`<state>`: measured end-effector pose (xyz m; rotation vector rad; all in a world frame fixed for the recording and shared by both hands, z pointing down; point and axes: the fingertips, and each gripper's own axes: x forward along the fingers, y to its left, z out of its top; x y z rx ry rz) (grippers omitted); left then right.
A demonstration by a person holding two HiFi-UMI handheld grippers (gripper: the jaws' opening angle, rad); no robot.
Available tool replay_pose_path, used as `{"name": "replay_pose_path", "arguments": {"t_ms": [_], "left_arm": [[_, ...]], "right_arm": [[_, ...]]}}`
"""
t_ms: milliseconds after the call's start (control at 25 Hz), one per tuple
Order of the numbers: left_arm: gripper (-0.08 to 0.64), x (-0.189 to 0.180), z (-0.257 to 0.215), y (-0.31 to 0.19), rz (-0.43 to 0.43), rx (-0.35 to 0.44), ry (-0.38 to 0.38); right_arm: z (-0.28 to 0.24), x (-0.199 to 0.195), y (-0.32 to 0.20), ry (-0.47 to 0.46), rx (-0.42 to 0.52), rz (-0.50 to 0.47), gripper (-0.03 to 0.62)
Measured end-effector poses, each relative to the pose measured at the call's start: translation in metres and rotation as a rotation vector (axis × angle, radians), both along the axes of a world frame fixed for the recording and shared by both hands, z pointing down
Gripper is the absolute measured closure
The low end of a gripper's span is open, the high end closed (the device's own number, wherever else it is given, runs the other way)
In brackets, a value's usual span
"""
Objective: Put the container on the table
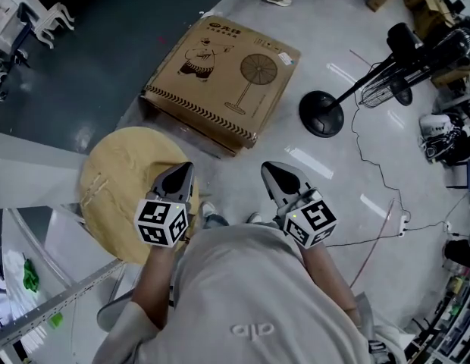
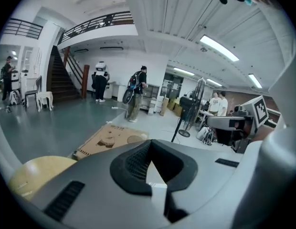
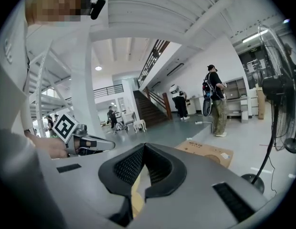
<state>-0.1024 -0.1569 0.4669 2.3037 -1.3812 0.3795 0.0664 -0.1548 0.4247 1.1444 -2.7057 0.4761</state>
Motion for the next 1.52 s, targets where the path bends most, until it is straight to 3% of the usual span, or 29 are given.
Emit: {"name": "replay_pose_path", "arguments": {"t_ms": [320, 600, 960, 1520], "left_arm": [[0.545, 0.055, -0.074, 0.013, 0.106, 0.222, 0.116], [0.545, 0.070, -0.104, 0.026, 0.146, 0.335, 0.144], [0.545, 0.065, -0.112, 0.028, 0.147, 0.374, 0.146], [0.545, 0.058, -0.100, 0.026, 0.176, 0.337, 0.149]], "right_arm": [[-0.040, 0.012, 0.008, -0.040, 0.086, -0.044, 0.566], [-0.060, 0.019, 0.015, -0.063, 0.144, -0.036, 0.566], [-0.068, 0.018, 0.019, -0.072, 0.179, -0.023, 0.566], [-0.061, 0.007, 0.022, -0.036, 0.167, -0.015, 0.566]]}}
